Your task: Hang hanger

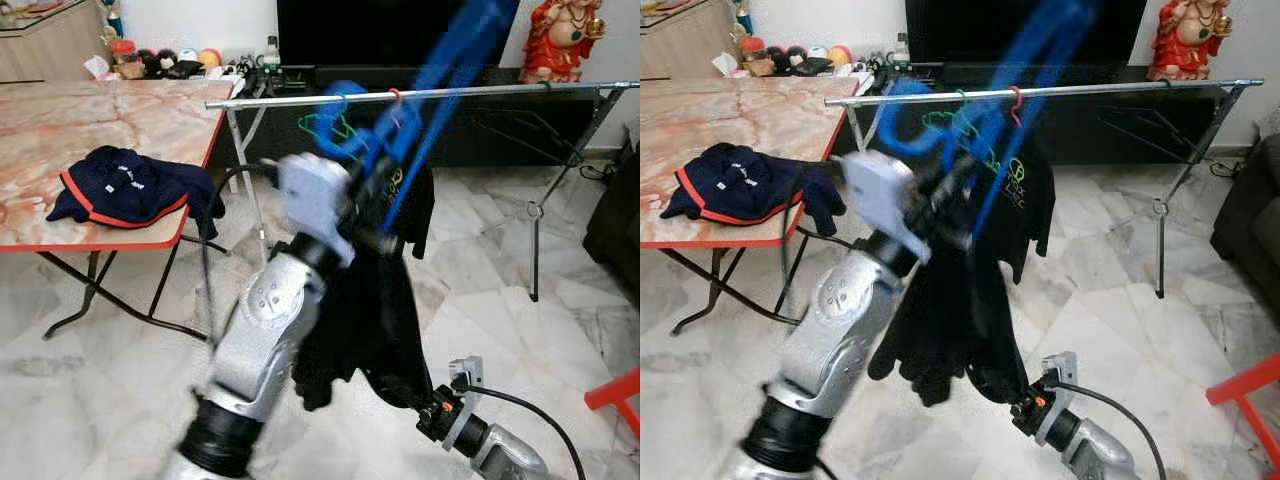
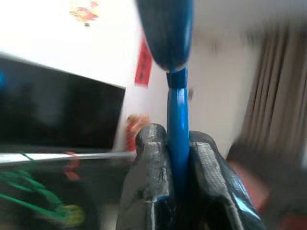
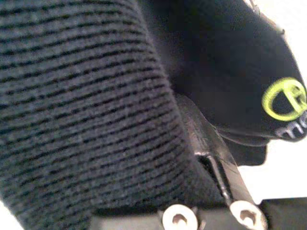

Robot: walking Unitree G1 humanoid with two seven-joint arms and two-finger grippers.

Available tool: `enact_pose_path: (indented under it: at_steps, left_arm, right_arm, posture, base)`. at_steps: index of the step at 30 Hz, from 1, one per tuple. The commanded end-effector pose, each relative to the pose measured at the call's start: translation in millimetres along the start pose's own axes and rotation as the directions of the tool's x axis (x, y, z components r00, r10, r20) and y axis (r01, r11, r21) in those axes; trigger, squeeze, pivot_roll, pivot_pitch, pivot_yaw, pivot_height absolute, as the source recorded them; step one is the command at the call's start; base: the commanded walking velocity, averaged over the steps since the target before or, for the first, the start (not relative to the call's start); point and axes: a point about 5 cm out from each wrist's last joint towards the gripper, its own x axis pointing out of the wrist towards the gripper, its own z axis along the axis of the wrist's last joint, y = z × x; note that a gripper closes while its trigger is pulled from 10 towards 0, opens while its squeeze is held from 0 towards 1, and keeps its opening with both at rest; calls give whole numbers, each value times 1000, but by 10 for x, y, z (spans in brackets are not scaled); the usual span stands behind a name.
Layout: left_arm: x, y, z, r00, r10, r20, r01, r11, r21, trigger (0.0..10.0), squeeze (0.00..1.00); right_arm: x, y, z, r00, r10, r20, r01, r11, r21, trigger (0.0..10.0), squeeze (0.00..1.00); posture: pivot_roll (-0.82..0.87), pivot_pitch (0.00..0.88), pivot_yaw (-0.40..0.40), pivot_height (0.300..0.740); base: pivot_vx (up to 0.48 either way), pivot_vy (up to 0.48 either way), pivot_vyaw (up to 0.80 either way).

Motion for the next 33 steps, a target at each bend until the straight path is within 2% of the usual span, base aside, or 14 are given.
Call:
enact_pose_path:
  at_steps: [1,2,12,13,16,17,18,19,20,21,23,28,32,33]
  left_arm:
    - [55,56,283,989,62,138,-31,976,-214,10000,0]
    - [62,119,331,978,114,173,-43,929,-369,10000,0]
    - [79,316,466,928,266,262,-137,895,-424,10000,0]
    - [94,365,474,910,330,249,-149,824,-547,10000,0]
    - [105,443,379,905,399,149,-184,682,-708,10000,0]
    - [99,480,287,904,423,66,-225,600,-768,10000,0]
    - [41,569,180,862,507,-18,-291,466,-835,10000,0]
    - [41,569,180,862,507,-18,-291,466,-835,10000,0]
    - [-12,640,88,823,561,-90,-343,364,-866,10000,0]
    - [-75,693,6,801,585,-130,-381,329,-864,10000,0]
    - [-97,706,-19,795,590,-142,-394,325,-860,10000,0]
    - [-138,753,-28,760,631,-155,-378,235,-896,10000,0]
    - [-238,891,-65,658,719,-224,-454,141,-880,10000,0]
    - [-291,948,-87,598,757,-262,-508,106,-855,10000,0]
  right_arm:
    - [-42,-2,-87,999,-23,-31,24,1000,16,0,0]
    - [-34,15,-112,999,-20,-39,21,1000,20,0,0]
    - [-6,39,-160,998,-19,-54,21,999,47,0,0]
    - [2,45,-198,998,-24,-66,28,998,57,0,0]
    - [-2,37,-246,995,-50,-84,54,997,54,0,0]
    - [-13,16,-268,991,-85,-107,90,995,40,0,0]
    - [-34,-30,-309,977,-152,-148,153,988,-7,0,0]
    - [-34,-30,-309,977,-152,-148,153,988,-7,0,0]
    - [-49,-61,-341,966,-198,-168,197,980,-22,0,0]
    - [-65,-78,-379,959,-221,-177,223,975,-10,0,0]
    - [-72,-84,-394,956,-231,-181,234,972,-8,0,0]
    - [-145,-133,-459,931,-312,-189,314,949,-20,0,0]
    - [-256,-245,-503,853,-469,-228,459,883,-100,0,0]
    - [-313,-293,-517,812,-534,-235,518,846,-129,0,0]
  posture:
    - [-22,59,11,740]
    - [-22,56,10,740]
    - [-22,57,7,740]
    - [-22,56,8,740]
    - [-21,53,10,740]
    - [-21,55,11,740]
    - [-19,53,12,740]
    - [-19,53,12,740]
    - [-15,52,13,740]
    - [-17,52,15,740]
    - [-17,52,15,740]
    - [-16,54,14,740]
    - [-20,55,17,740]
    - [-19,57,17,740]
  base:
    - [0,0,0]
    - [0,0,0]
    - [0,0,0]
    - [0,0,0]
    - [0,0,0]
    - [0,0,0]
    - [0,0,0]
    - [0,0,0]
    - [0,0,0]
    - [0,0,0]
    - [0,0,0]
    - [0,0,0]
    - [0,0,0]
    - [0,0,0]
